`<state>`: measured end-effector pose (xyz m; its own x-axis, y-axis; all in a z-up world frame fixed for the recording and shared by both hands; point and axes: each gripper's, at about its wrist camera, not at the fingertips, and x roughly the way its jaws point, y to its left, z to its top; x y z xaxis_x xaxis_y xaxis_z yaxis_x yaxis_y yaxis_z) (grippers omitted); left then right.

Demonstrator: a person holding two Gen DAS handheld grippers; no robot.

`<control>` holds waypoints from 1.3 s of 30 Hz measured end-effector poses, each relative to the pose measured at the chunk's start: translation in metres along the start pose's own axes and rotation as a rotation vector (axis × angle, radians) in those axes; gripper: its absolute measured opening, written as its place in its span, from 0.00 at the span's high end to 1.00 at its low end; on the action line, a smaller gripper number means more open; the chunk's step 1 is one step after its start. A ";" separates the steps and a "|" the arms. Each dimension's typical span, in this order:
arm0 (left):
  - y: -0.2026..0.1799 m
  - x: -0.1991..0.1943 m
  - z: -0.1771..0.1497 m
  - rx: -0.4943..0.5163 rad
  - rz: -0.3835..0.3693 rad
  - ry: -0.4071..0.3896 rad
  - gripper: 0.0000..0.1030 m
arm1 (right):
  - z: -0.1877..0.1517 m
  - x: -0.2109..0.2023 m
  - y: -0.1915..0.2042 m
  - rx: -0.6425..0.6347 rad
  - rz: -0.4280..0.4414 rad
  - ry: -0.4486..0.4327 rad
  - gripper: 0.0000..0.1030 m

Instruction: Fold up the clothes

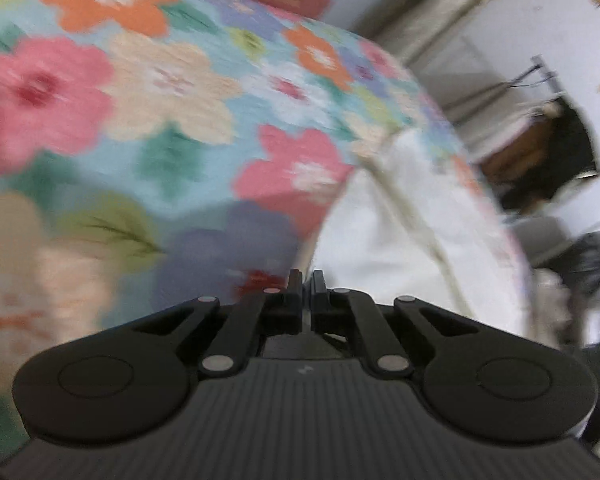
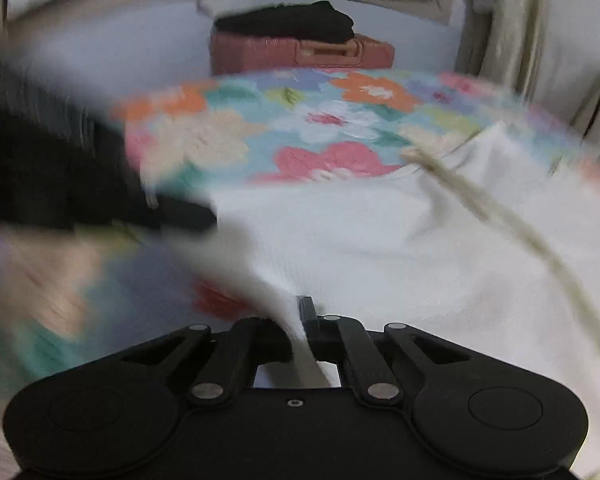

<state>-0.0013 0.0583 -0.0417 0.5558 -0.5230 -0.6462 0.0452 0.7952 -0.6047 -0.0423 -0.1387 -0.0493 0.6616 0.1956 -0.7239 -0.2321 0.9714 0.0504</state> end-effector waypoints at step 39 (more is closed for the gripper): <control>-0.231 -0.051 -0.176 0.810 0.083 0.107 0.07 | -0.139 -0.292 -0.112 0.470 -0.360 -0.076 0.16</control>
<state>-0.1862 -0.1531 0.0487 0.5036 -0.4466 -0.7395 0.6152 0.7864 -0.0559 -0.3086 -0.3233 0.0609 0.6932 -0.1651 -0.7016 0.3452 0.9306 0.1221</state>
